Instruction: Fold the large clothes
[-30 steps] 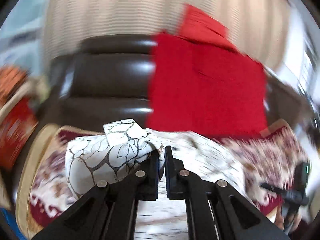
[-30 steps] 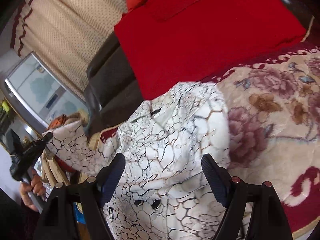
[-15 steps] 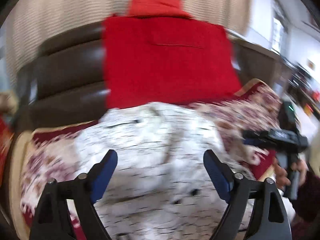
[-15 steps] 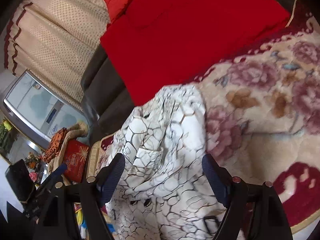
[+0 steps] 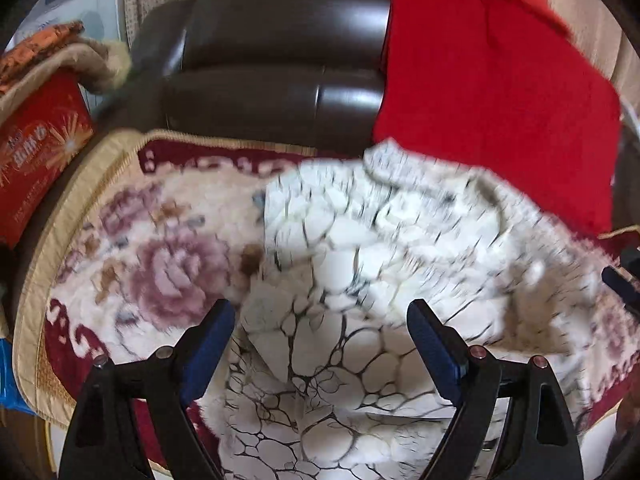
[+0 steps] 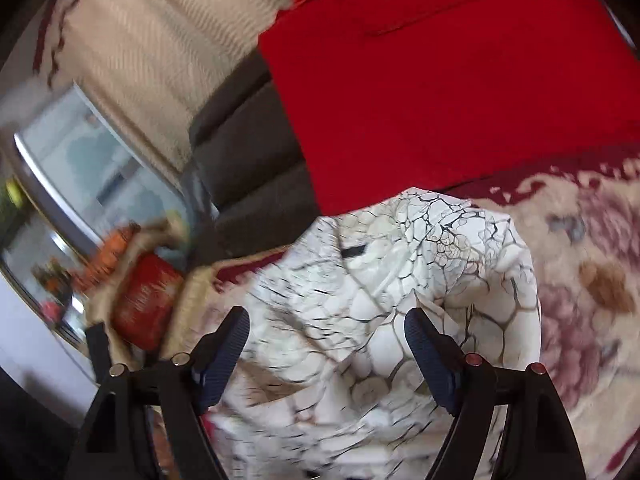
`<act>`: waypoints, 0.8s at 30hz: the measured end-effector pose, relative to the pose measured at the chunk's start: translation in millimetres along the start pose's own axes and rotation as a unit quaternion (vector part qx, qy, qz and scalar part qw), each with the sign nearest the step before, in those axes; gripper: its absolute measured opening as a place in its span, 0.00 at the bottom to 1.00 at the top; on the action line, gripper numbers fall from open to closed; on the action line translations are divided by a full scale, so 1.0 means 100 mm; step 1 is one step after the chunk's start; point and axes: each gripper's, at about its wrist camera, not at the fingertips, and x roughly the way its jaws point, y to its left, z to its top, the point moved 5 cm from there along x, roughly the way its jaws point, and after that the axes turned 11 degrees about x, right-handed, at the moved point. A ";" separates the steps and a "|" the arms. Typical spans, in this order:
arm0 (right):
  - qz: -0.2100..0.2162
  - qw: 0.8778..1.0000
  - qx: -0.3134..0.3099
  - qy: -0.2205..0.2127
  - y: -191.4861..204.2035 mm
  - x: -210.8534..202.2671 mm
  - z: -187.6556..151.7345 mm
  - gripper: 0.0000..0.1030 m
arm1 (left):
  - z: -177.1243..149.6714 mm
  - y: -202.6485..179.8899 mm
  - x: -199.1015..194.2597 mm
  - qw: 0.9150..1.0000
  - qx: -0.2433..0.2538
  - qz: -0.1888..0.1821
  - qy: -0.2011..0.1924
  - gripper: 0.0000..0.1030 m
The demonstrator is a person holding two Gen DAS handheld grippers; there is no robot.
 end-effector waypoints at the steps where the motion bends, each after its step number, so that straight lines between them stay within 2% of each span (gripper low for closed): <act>1: -0.019 1.000 -0.011 0.011 -0.03 0.11 -0.05 0.80 | -0.08 -0.03 0.10 1.000 0.005 -0.004 0.019 0.85; 3: -0.068 0.996 -0.003 0.054 -0.25 0.28 -0.21 0.79 | -0.25 -0.06 0.18 0.999 0.017 -0.002 0.049 0.86; 6: -0.112 0.988 0.009 0.104 -0.62 0.29 -0.48 0.75 | -0.56 -0.14 0.21 0.996 0.051 -0.004 0.073 0.86; 7: -0.114 0.987 0.015 0.114 -0.74 0.25 -0.58 0.74 | -0.64 -0.16 0.20 0.995 0.059 -0.002 0.077 0.86; 9: -0.094 0.987 0.032 0.127 -0.90 0.10 -0.69 0.74 | -0.70 -0.14 0.16 0.995 0.061 -0.004 0.075 0.86; 11: -0.069 0.989 0.043 0.127 -0.89 -0.07 -0.67 0.76 | -0.68 -0.11 0.06 0.996 0.051 -0.009 0.067 0.85; 13: -0.037 0.990 0.071 0.113 -0.85 -0.20 -0.54 0.76 | -0.60 -0.10 -0.04 0.998 0.047 -0.009 0.051 0.85; 15: 0.003 0.988 0.120 0.094 -0.84 -0.31 -0.33 0.81 | -0.47 -0.10 -0.21 0.998 0.053 0.000 0.020 0.85; 17: 0.024 0.983 0.154 0.093 -0.84 -0.28 -0.19 0.87 | -0.34 -0.10 -0.30 0.998 0.059 0.011 -0.007 0.85; 18: 0.019 0.981 0.163 0.101 -0.85 -0.23 -0.15 0.87 | -0.27 -0.10 -0.33 0.998 0.058 0.014 -0.022 0.85; 22: -0.059 0.969 0.197 0.138 -1.06 0.11 -0.14 0.87 | -0.10 -0.09 -0.30 0.998 0.034 -0.002 -0.051 0.85; 23: -0.063 0.960 0.223 0.157 -1.14 0.19 -0.20 0.85 | -0.07 -0.11 -0.24 0.998 0.034 -0.005 -0.051 0.85; 24: -0.058 0.954 0.243 0.164 -1.16 0.23 -0.26 0.74 | -0.05 -0.15 -0.16 0.998 0.038 -0.007 -0.043 0.85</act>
